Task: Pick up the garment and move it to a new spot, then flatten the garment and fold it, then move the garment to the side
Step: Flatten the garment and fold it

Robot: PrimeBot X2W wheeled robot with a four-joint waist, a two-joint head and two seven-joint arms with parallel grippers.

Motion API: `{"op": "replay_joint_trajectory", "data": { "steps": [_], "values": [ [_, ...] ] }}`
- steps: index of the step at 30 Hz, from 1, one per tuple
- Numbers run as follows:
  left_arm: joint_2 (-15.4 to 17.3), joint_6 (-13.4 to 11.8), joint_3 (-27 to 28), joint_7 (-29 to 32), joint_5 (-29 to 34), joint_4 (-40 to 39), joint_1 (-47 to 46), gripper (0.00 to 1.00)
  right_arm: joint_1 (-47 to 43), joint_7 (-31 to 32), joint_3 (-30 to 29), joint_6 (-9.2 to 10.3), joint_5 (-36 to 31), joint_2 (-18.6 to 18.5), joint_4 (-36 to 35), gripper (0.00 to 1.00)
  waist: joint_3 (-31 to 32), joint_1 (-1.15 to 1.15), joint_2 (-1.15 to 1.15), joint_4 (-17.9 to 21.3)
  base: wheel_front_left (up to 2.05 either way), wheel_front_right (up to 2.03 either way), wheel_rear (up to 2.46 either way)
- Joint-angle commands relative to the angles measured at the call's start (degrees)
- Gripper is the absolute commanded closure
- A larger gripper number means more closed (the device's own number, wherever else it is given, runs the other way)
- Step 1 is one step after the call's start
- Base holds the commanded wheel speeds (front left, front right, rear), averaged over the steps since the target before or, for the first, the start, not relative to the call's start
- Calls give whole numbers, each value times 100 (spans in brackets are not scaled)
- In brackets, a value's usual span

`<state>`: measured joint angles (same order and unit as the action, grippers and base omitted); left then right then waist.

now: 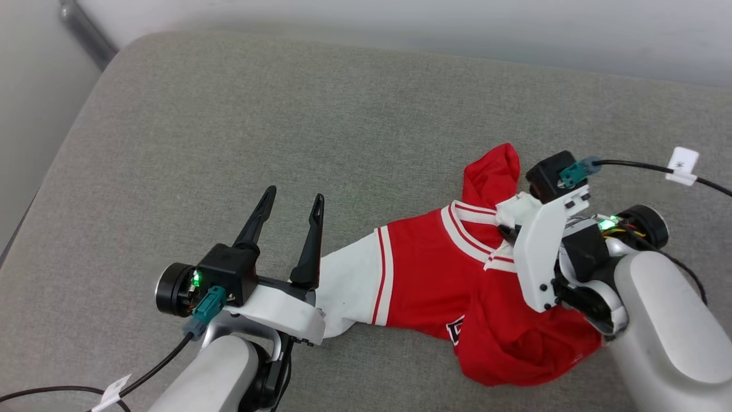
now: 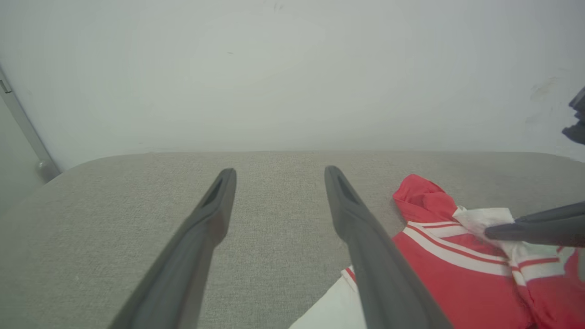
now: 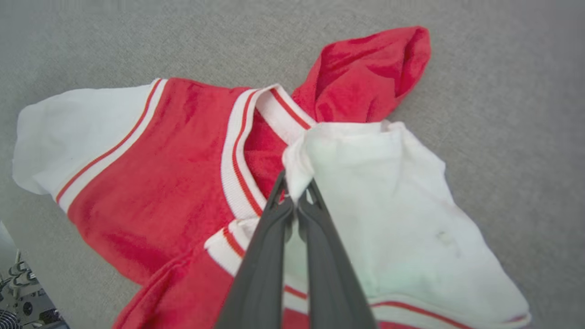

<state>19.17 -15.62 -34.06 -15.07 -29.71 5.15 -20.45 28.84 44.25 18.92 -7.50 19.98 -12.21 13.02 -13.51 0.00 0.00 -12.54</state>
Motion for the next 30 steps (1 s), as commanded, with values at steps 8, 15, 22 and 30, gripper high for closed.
{"op": "replay_joint_trajectory", "data": {
  "steps": [8, 15, 22, 30],
  "values": [
    [6, 67, 196, -13, 121, 16, 185, 0, -982, -297, -852, 3, 21, -139, -1202, 100, 129, 0, 0, 417, 0, 0, 0],
    [112, 44, 297, -13, 90, 3, 337, 0, -2471, -686, -2264, 2, -21, 474, -2041, 100, 180, 0, 0, 697, 0, 0, 0],
    [206, 13, 346, 12, 34, -6, 412, 0, -3649, -1315, -3633, 2, 70, 918, -1750, 100, 204, 0, 0, 734, 0, 0, 0],
    [296, -55, 391, 79, -44, 1, 537, 0, -3720, -2216, -3522, 4, 469, 945, -746, 0, 300, 0, 0, 796, 0, 0, 0]
  ]
}}
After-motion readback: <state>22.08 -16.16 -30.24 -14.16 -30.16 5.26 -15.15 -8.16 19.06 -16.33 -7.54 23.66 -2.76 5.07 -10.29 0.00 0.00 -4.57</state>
